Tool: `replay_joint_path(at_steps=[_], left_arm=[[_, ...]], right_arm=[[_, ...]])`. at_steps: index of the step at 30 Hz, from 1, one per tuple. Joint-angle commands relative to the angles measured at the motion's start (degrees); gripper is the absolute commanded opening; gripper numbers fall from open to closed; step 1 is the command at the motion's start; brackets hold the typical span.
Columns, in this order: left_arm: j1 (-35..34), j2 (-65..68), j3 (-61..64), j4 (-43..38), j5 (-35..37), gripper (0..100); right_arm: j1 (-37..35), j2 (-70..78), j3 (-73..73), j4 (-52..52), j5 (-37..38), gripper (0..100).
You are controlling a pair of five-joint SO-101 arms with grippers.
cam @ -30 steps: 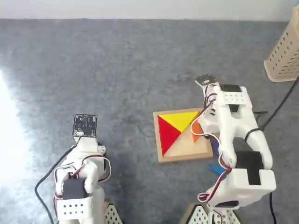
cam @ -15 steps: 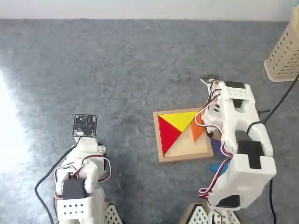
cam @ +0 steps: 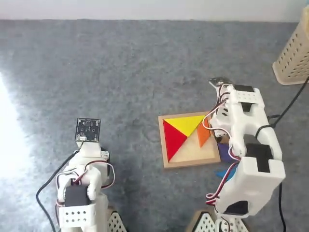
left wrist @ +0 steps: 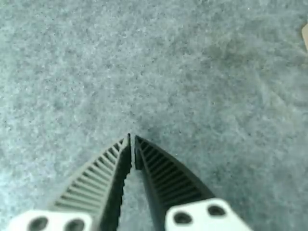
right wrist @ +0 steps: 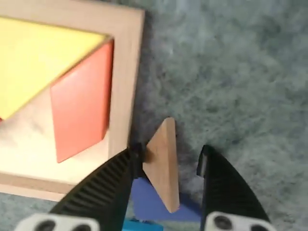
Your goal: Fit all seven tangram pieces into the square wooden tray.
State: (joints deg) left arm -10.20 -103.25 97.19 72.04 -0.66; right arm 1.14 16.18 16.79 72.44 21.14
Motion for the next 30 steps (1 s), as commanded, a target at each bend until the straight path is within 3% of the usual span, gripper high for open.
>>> replay_joint_path(at_steps=[1,3,7,17,22,26,30], left_arm=[[0.0,-1.0,-0.7,0.3,0.4,1],[0.0,-1.0,-0.7,0.3,0.4,1],[0.0,-1.0,-0.7,0.3,0.4,1],[0.0,-1.0,-0.7,0.3,0.4,1],[0.0,-1.0,-0.7,0.3,0.4,1],[0.0,-1.0,-0.7,0.3,0.4,1],[0.0,-1.0,-0.7,0.3,0.4,1]], right_arm=[[0.7,-0.3,-1.6,-0.7,0.8,19.7],[0.7,-0.3,-0.9,-0.7,0.8,16.4],[0.7,-0.8,-0.8,-0.7,0.4,0.1],[1.9,-1.7,-9.8,9.5,-6.9,0.7],[1.2,-15.7,-7.1,11.0,-13.9,0.6],[-7.0,-32.7,6.2,1.5,-22.6,0.6],[-15.7,-40.1,15.4,-8.4,-22.0,0.6]])
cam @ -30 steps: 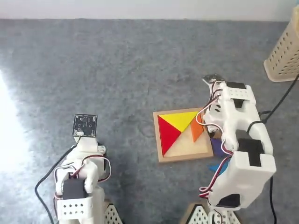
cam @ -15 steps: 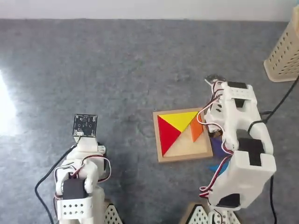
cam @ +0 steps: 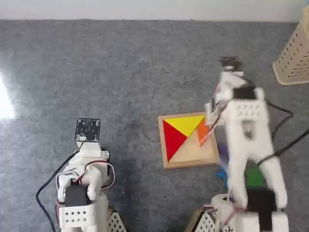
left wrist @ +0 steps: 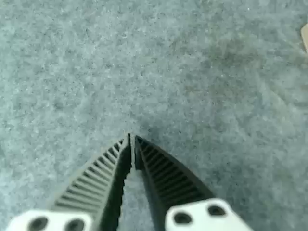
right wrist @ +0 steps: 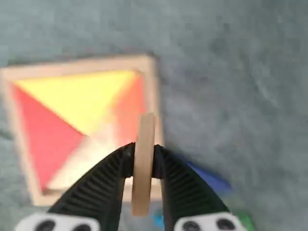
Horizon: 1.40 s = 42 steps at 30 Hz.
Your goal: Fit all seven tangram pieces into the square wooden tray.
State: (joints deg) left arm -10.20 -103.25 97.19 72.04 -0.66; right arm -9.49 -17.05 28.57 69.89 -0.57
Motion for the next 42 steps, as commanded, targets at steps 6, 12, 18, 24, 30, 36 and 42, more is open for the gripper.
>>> replay_joint_path(at_steps=[6,12,18,24,30,36,42], left_arm=[[0.0,-1.0,-0.7,0.3,0.4,1],[0.0,-1.0,-0.7,0.3,0.4,1],[0.0,-1.0,-0.7,0.3,0.4,1],[0.0,-1.0,-0.7,0.3,0.4,1],[0.0,-1.0,-0.7,0.3,0.4,1],[0.0,-1.0,-0.7,0.3,0.4,1],[0.0,-1.0,-0.7,0.3,0.4,1]], right_arm=[[-13.4,2.4,3.6,-10.6,-1.7,0.6],[-13.9,9.3,3.2,-12.0,-9.1,0.9],[-14.2,12.7,3.0,-14.0,-16.6,3.8],[-14.2,15.2,3.1,-14.6,-16.6,9.1],[-13.9,15.2,3.0,-14.3,-16.6,9.1],[-9.4,11.1,1.3,-11.1,-16.5,9.1],[-8.8,11.0,2.2,-10.8,-16.5,9.1]])
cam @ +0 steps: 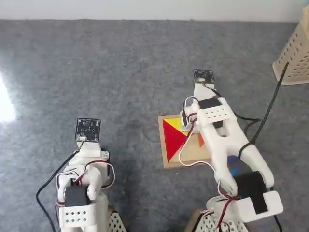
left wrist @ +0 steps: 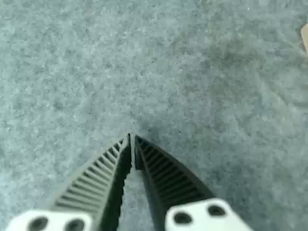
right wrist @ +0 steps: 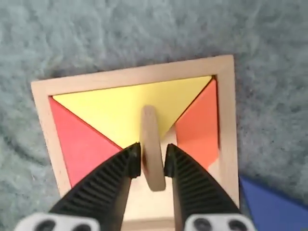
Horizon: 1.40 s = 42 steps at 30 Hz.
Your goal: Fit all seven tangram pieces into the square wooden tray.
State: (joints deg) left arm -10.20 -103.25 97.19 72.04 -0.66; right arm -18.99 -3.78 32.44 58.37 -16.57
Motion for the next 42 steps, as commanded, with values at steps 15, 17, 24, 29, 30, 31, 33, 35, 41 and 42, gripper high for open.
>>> replay_joint_path(at_steps=[15,17,24,29,30,31,33,35,41,42], left_arm=[[0.0,-1.0,-0.7,0.3,0.4,1],[0.0,-1.0,-0.7,0.3,0.4,1],[0.0,-1.0,-0.7,0.3,0.4,1],[0.0,-1.0,-0.7,0.3,0.4,1],[0.0,-1.0,-0.7,0.3,0.4,1],[0.0,-1.0,-0.7,0.3,0.4,1],[0.0,-1.0,-0.7,0.3,0.4,1],[0.0,-1.0,-0.7,0.3,0.4,1],[0.0,-1.0,-0.7,0.3,0.4,1],[0.0,-1.0,-0.7,0.3,0.4,1]], right_arm=[[0.7,2.9,-1.2,2.5,3.8,9.1],[0.7,3.5,-1.4,2.8,3.9,9.2],[0.8,3.4,-1.4,4.2,7.0,17.9],[0.8,3.4,-1.4,4.4,12.7,29.2],[0.9,3.4,-1.4,4.4,14.0,29.7],[0.8,3.4,-1.4,4.4,14.9,29.4],[0.7,3.3,-1.5,5.1,15.0,27.5],[0.7,3.2,-2.8,6.1,15.3,25.4],[0.7,3.1,-12.3,11.9,14.9,20.7],[0.7,3.1,-13.7,13.0,14.9,19.3]])
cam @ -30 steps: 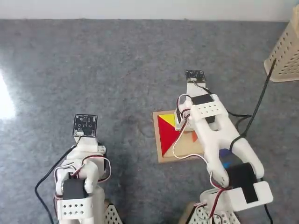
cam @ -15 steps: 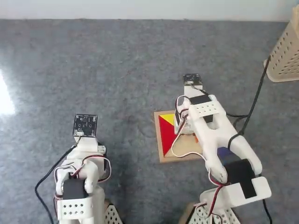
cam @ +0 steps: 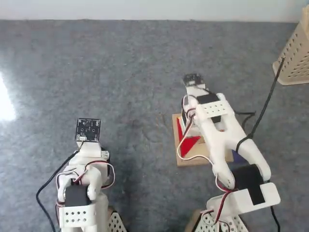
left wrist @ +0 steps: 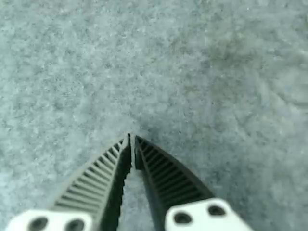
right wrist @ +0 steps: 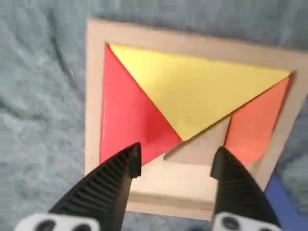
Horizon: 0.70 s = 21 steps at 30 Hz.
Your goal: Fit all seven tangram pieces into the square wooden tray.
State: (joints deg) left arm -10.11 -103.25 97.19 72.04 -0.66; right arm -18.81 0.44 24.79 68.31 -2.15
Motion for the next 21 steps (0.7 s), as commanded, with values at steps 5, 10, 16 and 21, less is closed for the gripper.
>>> replay_joint_path(at_steps=[5,10,16,21], left_arm=[[-0.1,-1.0,-0.7,0.3,0.4,1],[-0.1,-1.0,-0.7,0.3,0.4,1],[-0.1,-1.0,-0.7,0.3,0.4,1],[-0.1,-1.0,-0.7,0.3,0.4,1]], right_arm=[[2.5,-5.1,-6.2,5.1,3.3,16.6],[6.7,-13.7,3.2,0.5,5.9,16.9],[6.5,-14.6,13.9,-5.0,5.8,9.6],[9.6,-14.5,14.4,-7.5,7.3,1.9]])
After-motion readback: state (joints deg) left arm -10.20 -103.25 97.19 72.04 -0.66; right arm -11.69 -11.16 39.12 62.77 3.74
